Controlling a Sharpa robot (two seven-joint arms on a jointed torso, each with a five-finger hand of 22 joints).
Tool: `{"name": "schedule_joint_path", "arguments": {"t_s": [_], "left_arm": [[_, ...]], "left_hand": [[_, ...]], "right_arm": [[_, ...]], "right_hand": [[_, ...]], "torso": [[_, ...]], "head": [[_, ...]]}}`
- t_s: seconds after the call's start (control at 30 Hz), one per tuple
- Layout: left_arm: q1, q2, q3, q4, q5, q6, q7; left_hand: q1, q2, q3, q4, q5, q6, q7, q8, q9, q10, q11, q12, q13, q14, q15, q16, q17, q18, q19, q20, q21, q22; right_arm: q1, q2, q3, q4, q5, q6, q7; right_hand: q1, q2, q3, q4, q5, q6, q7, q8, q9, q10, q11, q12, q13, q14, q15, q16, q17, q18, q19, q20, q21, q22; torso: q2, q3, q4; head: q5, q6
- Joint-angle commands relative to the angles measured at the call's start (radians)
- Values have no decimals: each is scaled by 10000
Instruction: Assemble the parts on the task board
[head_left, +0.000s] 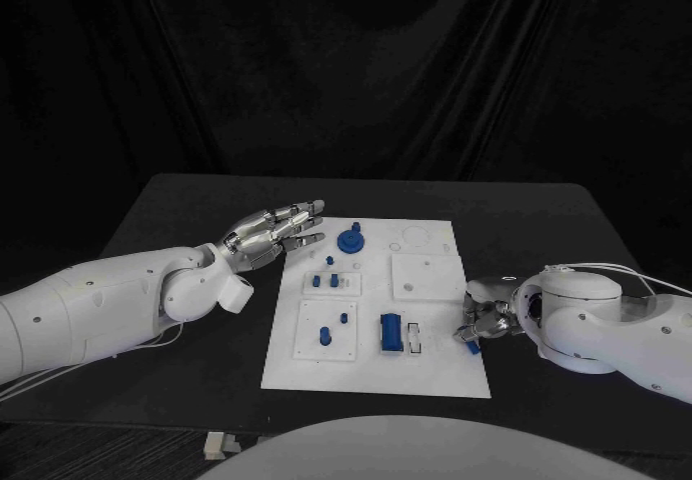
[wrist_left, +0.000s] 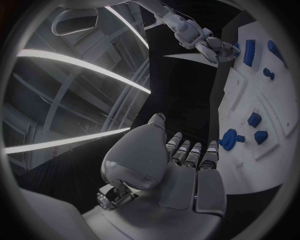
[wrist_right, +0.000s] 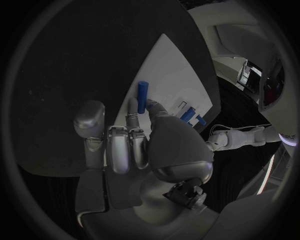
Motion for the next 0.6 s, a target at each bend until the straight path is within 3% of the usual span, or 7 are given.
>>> {"name": "schedule_joint_path", "arguments": {"t_s": [0.03,0.13,0.2,0.23,0.33,0.43,0.6], "left_arm": [[-26,11,10,6,29,153,87],[-34,10,10,4,29,157,85],[-37,10,10,3,29,160,85],[-39,10,10,3,29,162,84],[-43,8,10,2,29,167,82],[-46,5,10,-1,29,167,77],[-49,2,10,-3,29,166,65]], "left_hand": [[44,74,60,10,58,70,10,46,11,-4,65,49,11,18,11,24,0,153,-5,89,37,3],[44,74,60,10,58,70,10,46,11,-4,65,49,11,18,11,24,0,153,-5,89,37,3],[50,85,74,4,62,79,23,48,12,-4,79,46,11,18,9,24,0,154,-4,90,38,5],[50,85,74,4,62,79,23,48,12,-4,79,46,11,18,9,24,0,154,-4,90,38,5],[59,102,96,-5,67,86,36,49,12,-3,94,48,11,19,7,25,0,156,-3,91,38,5],[66,116,114,-13,69,97,50,52,13,3,102,76,16,19,6,26,0,157,-1,93,40,8],[77,118,188,-48,70,190,162,71,22,76,214,310,56,22,-43,34,3,169,2,89,40,5]], "right_arm": [[-97,35,-52,-64,-34,-36,-54],[-100,59,-52,-63,-34,-124,55],[-100,65,-52,-56,-27,-251,174],[-101,64,-52,-48,0,-362,260],[-100,42,-51,-18,287,-785,546],[-96,9,-50,20,780,-1129,769],[18,-19,-48,84,2317,-1652,1139]], "right_hand": [[152,5,524,-551,74,-145,-14,-147,-112,1060,109,27,2632,740,46,-10,874,-93,-44,38,-60,1085],[269,-64,687,-785,44,-238,60,-263,-164,1060,164,27,2632,734,91,-18,843,-91,-55,72,-75,1080],[612,-62,1078,-1195,234,-264,161,-349,-214,1060,244,27,2632,733,144,-18,839,-95,-62,108,-48,1087],[587,-142,1613,-1484,175,-202,261,-430,-293,1060,375,27,2632,732,225,-13,841,-113,-73,182,-14,1097],[41,-390,2689,-1889,800,-124,364,-605,-466,1060,440,27,2632,732,309,4,848,-99,-84,265,81,1112],[-282,-454,3227,-2022,1049,-121,385,-701,-569,1060,447,27,2632,735,334,18,867,-103,-89,294,133,1117],[-738,-439,3583,-1925,1029,-113,382,-800,-715,1060,453,27,2632,745,343,45,920,-108,-84,311,212,1124]], "torso": [[1,-2,0],[0,-1,0],[-2,-1,1],[-3,-2,-1],[1,-1,2],[1,-1,-1],[0,-1,0]], "head": [[16,-1],[32,-1],[43,-1],[55,-1],[62,-1],[72,-1],[63,-1]]}}
